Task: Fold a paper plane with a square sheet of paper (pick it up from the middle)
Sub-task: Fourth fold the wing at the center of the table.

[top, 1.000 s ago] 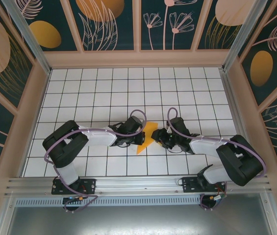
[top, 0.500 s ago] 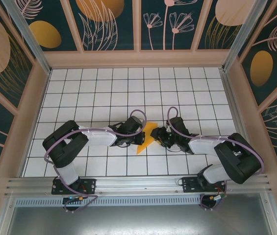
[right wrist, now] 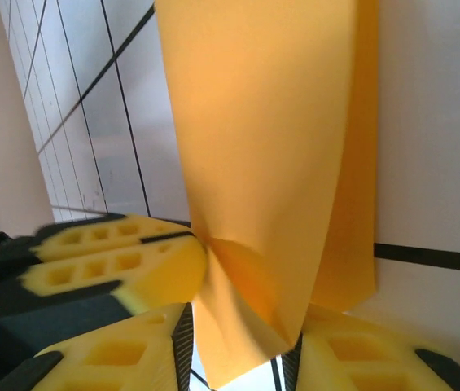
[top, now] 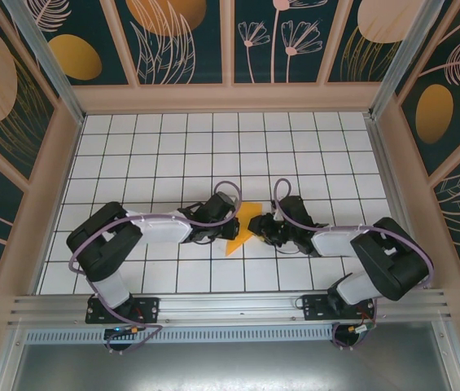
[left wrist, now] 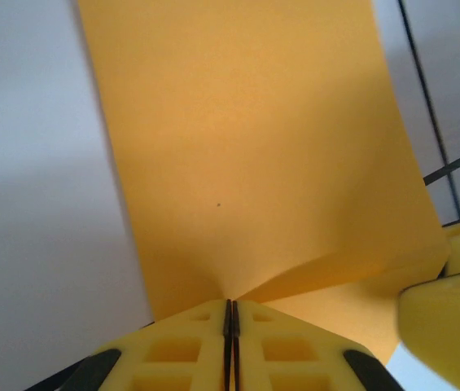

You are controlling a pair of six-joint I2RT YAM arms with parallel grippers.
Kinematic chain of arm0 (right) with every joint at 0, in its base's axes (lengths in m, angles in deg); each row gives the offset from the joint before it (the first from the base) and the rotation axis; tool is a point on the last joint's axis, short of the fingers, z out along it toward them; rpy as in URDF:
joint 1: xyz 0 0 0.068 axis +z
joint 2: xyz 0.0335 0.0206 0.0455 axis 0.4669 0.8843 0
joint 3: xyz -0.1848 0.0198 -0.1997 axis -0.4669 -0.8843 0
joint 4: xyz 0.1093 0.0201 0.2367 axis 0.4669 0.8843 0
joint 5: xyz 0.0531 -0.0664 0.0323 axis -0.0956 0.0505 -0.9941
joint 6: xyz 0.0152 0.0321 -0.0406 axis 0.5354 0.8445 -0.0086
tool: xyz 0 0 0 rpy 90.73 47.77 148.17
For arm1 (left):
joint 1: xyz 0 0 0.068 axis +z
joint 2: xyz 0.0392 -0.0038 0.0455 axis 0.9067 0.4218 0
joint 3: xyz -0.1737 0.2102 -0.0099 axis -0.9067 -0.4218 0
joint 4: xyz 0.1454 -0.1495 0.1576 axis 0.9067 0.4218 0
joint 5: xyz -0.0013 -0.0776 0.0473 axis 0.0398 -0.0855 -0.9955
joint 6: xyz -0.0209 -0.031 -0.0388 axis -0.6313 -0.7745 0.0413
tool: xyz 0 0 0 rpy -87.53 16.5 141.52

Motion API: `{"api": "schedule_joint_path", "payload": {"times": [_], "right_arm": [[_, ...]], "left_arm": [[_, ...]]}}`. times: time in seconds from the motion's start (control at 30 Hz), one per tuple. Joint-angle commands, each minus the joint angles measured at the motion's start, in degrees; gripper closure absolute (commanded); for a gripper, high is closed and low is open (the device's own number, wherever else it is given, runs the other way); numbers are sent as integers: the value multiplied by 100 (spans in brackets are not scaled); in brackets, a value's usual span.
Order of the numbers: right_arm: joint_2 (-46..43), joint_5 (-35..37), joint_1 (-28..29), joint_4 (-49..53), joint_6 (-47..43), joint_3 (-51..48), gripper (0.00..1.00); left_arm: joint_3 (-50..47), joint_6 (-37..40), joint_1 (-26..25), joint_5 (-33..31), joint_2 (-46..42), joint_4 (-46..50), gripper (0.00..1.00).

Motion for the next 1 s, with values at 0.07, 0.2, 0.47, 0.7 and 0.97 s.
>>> {"api": "schedule_joint_path", "payload": {"times": [0.07,0.2,0.47,0.7,0.97], "right_arm": [[223,-213,43,-41,-627,236,68],[400,-364,38,-181,-639,348,75],[570,-175,61,-298,-267,533,83],[529,-17,114,-243,-47,591,88],[292,522,210,-605,695,219,100]], "left_arm": [[109,-24,13,-344,-556,162,85],[-121,-109,11,-311,-914,110,81],[-812,-375,-124,-297,-1581,-184,66],[-717,-617,-728,-864,-1175,-121,58],[-707,-1092,-963,-1823,-1237,84,55]]}}
